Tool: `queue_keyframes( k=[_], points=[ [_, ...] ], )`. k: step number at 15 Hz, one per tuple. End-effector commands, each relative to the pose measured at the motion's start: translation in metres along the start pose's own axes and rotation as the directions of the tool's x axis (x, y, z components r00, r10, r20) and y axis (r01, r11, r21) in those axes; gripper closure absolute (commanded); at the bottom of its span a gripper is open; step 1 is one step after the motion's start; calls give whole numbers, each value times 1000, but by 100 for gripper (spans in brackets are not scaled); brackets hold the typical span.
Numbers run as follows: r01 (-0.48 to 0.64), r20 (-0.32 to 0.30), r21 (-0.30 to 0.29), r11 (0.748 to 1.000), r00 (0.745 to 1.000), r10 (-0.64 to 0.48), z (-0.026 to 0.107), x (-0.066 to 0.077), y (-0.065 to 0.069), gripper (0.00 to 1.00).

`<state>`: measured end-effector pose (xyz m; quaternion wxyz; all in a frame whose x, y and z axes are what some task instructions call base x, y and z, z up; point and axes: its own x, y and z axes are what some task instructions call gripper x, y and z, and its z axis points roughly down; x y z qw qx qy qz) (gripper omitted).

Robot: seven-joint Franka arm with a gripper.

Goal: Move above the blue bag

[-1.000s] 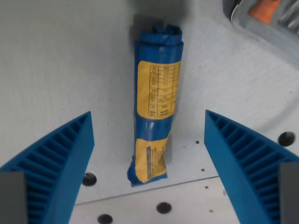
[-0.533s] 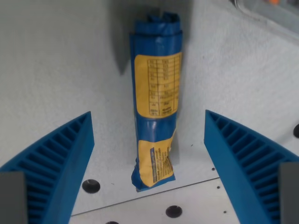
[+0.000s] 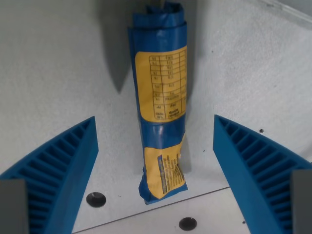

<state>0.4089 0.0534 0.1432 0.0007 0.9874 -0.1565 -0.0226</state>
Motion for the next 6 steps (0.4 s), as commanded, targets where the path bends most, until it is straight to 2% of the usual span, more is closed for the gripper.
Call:
queue_keyframes(
  k=[1, 6],
  points=[
    [-51, -83, 56, 997, 995, 56, 5, -7, -2, 0],
    [-38, -82, 55, 998, 996, 42, 5, -8, -2, 0]
  ],
)
